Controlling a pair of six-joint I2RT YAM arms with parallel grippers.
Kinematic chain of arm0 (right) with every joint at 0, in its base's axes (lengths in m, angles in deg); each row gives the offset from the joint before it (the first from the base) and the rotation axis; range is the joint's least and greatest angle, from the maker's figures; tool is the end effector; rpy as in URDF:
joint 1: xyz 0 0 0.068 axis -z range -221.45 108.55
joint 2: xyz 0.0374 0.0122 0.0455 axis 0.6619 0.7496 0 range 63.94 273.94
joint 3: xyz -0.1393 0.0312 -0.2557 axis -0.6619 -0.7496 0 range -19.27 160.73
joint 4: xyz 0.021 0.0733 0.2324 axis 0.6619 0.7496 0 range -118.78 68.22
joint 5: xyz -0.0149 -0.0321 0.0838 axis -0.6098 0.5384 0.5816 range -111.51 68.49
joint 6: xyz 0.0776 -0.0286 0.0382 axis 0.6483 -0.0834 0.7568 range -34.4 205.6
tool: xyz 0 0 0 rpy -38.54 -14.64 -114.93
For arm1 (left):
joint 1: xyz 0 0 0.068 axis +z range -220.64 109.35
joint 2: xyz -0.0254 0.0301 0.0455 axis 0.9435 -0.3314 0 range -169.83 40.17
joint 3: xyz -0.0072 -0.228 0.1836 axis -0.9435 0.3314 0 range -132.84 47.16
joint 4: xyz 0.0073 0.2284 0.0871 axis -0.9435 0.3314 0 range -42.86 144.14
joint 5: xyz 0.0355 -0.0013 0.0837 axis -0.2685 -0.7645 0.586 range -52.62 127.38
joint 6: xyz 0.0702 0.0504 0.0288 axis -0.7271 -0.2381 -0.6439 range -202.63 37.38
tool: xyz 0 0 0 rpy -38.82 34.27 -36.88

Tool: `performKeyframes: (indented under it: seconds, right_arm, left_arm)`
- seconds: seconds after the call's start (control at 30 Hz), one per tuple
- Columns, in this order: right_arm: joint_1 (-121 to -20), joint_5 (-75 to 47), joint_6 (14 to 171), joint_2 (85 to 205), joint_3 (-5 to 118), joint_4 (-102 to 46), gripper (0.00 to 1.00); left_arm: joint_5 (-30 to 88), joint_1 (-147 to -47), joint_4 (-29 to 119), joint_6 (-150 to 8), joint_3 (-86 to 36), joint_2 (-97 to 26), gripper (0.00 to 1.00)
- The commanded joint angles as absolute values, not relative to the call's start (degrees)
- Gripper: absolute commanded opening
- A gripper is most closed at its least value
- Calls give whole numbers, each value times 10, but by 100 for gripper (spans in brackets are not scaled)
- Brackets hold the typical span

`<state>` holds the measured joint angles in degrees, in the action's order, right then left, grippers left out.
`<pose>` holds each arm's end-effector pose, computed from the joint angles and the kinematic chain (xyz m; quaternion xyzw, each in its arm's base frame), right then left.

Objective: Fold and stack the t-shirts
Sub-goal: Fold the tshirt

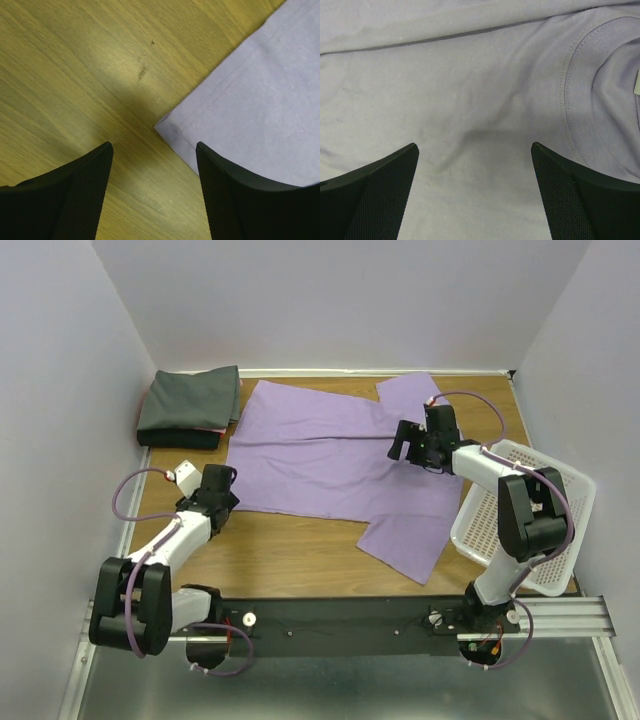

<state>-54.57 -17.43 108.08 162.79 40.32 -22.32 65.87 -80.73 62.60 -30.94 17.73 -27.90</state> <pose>0.3746 0.0933 0.1864 0.0621 0.9237 0.1465 0.3486 0.2173 0.0009 0.1646 -0.3983 0.8351 0.0476 0.3765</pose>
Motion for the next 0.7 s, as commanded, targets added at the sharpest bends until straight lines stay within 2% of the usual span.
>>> performKeyframes:
  seconds: [0.0, 0.13, 0.53, 0.67]
  right_arm:
    - [-540, -161, 1085, 1625, 397, -238, 100]
    - [-539, -159, 1085, 1623, 394, -239, 100]
    - [-537, -157, 1085, 1619, 389, -244, 100]
    - [-537, -158, 1085, 1620, 388, -245, 100]
  left_arm:
    - [634, -787, 608, -325, 182, -294, 72]
    - [635, -777, 604, -341, 165, -321, 66]
    - [586, -755, 574, -363, 160, -361, 63]
    - [574, -753, 572, -367, 159, -373, 54]
